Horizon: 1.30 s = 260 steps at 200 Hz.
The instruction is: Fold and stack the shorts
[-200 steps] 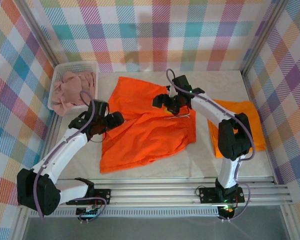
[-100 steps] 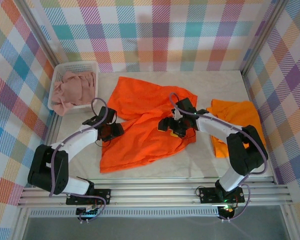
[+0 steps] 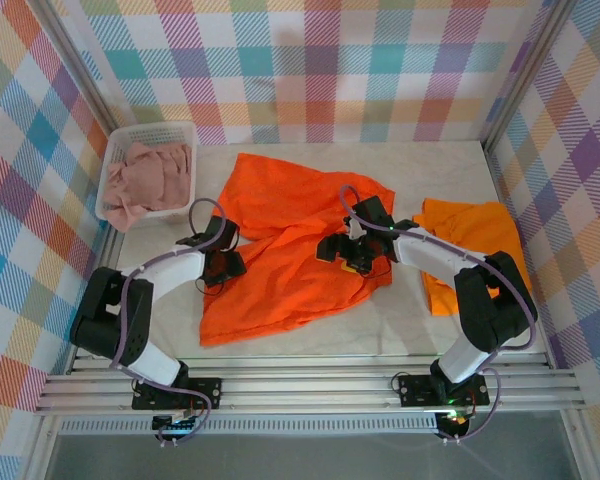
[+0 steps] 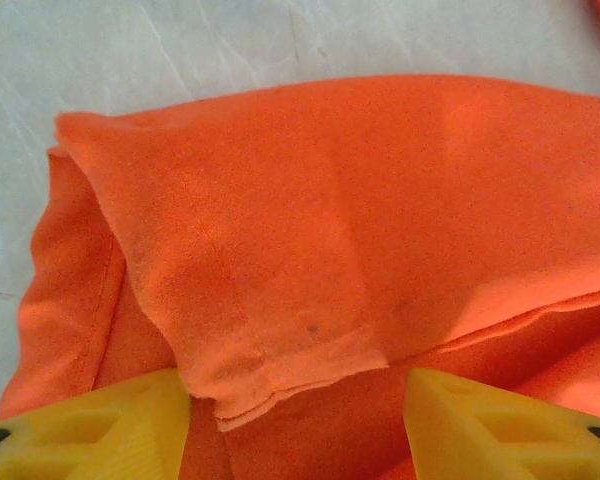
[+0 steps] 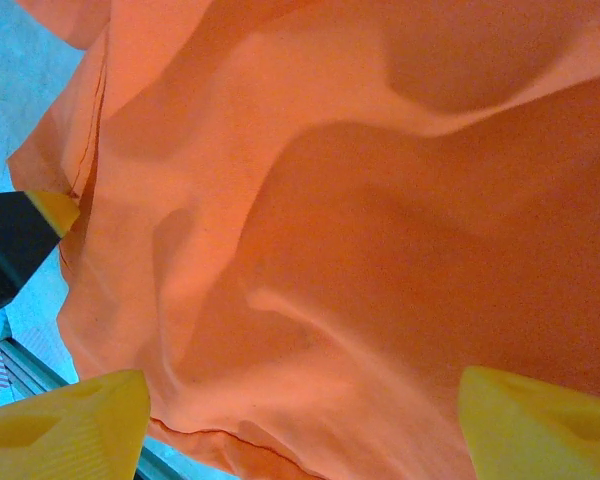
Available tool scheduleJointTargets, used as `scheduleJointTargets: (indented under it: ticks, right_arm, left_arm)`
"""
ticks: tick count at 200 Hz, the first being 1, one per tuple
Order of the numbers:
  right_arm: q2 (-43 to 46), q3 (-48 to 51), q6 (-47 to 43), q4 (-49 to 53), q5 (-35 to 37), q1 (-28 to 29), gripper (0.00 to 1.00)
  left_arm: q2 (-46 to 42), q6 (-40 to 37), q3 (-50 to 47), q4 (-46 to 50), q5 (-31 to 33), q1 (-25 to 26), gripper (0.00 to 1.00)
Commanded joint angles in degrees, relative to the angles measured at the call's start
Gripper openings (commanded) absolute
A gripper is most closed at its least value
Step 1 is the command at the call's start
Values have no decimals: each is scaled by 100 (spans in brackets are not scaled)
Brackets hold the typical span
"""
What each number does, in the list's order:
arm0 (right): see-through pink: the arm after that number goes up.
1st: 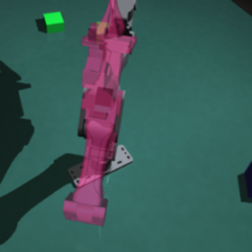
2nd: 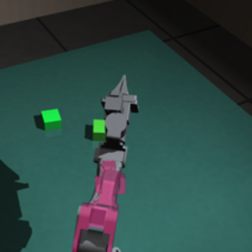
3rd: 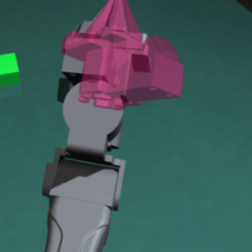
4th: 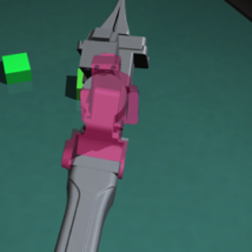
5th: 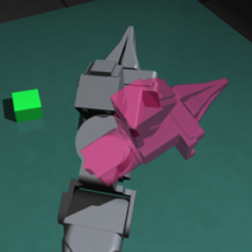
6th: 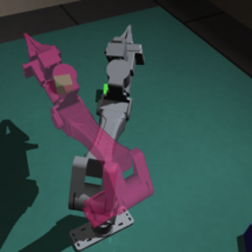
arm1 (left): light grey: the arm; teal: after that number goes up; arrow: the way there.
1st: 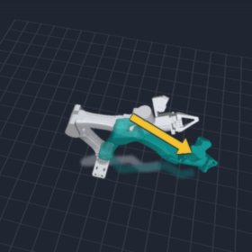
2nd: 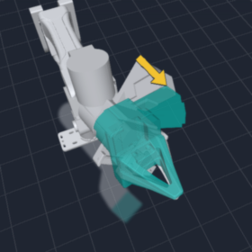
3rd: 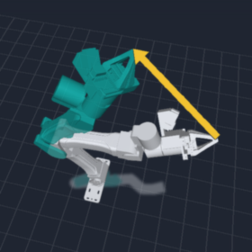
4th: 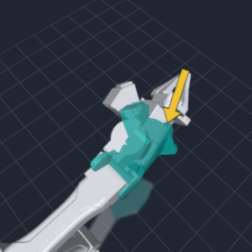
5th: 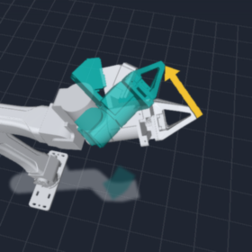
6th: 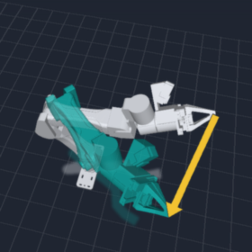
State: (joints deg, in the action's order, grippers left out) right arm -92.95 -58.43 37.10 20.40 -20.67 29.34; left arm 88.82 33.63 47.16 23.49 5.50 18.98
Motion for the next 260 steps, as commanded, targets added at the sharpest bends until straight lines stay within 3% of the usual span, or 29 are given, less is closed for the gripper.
scheduleJointTargets:
  ticks: [1,18,55,100,158,212,241,260]
  right_arm:
    - [30,16,43,-63,-54,-7,80]
    - [35,26,43,-47,-34,-5,80]
    - [1,34,12,-19,-8,-4,80]
    - [-71,108,-35,56,95,1,80]
    - [-94,556,42,166,300,-8,81]
    - [19,1193,247,45,269,-9,81]
    - [159,1413,327,16,199,-9,81]
    - [238,1532,384,-36,89,-8,81]
  left_arm:
    - [92,-25,81,-164,126,-12,56]
    - [142,-27,144,-164,218,-10,50]
    - [180,-65,383,-84,371,-34,24]
    - [105,-146,732,120,516,-120,0]
    - [321,-225,1311,165,80,-770,0]
    - [1106,-299,2100,294,-604,-1259,2]
    - [1410,-365,2441,368,-796,-1351,6]
    - [1358,-386,2510,333,-897,-1418,18]
